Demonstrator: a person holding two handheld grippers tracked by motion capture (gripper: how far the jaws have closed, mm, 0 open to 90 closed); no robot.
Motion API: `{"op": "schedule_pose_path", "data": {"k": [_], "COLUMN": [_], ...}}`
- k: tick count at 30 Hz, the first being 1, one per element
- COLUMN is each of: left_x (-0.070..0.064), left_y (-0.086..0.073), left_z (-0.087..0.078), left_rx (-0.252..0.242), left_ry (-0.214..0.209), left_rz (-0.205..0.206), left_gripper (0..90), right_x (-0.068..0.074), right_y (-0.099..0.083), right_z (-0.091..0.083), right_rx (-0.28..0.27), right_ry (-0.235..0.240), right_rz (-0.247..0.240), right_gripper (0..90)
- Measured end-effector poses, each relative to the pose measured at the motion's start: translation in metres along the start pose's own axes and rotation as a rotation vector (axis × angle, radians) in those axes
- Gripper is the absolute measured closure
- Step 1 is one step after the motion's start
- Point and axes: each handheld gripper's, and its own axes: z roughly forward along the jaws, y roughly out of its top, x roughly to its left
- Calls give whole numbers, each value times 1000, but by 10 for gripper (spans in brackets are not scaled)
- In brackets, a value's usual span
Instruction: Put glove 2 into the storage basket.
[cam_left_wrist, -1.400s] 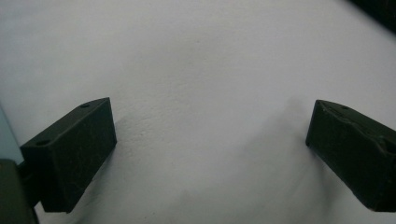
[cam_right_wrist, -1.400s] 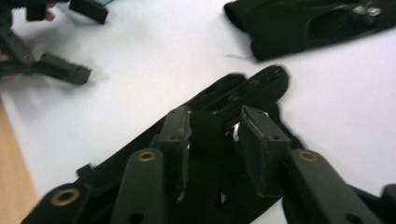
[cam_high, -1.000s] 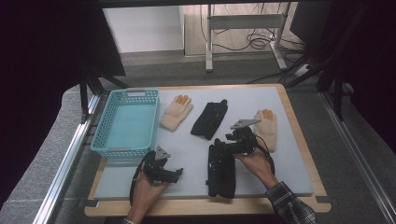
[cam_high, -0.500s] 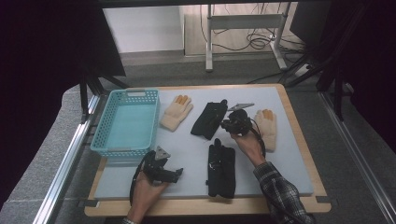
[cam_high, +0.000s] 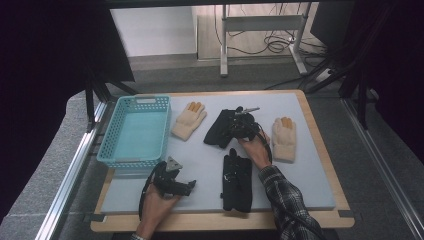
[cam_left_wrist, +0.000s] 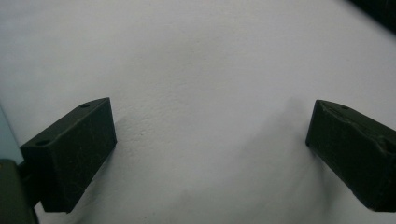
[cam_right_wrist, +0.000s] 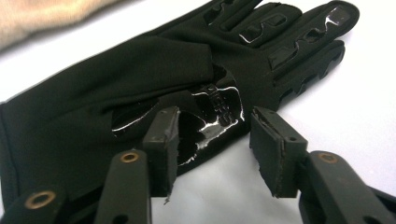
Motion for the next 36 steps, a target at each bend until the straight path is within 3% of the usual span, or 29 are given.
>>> {"op": "schedule_pose_path", "data": {"k": [3, 6, 8, 10, 14, 22, 27, 30, 32, 36], "left_x": [0, 0, 0, 0, 0, 0, 0, 0, 0, 0], "left_y": [0, 0, 0, 0, 0, 0, 0, 0, 0, 0], "left_z": [0, 0, 0, 0, 0, 0, 0, 0, 0, 0], "left_rx": [0, 0, 0, 0, 1, 2, 1, 1, 1, 1], "left_ry": [0, 0, 0, 0, 0, 1, 0, 0, 0, 0], "left_rz": [0, 0, 0, 0, 0, 1, 0, 0, 0, 0], "left_gripper": [19, 19, 19, 19, 19, 19, 19, 19, 19, 19], "right_x": [3, 4, 5, 7, 7, 0, -11, -21, -31, -38], "right_y": [-1, -4, -4, -2, 3, 16, 21, 24, 26, 27], "right_z": [1, 0, 0, -1, -13, -63, -88, -100, -110, -110], "right_rx": [-12, -29, -38, -34, -49, -79, -64, -45, -22, 11], "right_ry": [-3, 31, 36, 24, 51, 96, 61, 22, -28, -69], "right_rz": [1, 26, 41, 23, 27, 15, -13, -29, -49, -64], "right_gripper": [609, 786, 838, 847, 848, 847, 846, 846, 845, 843]}}
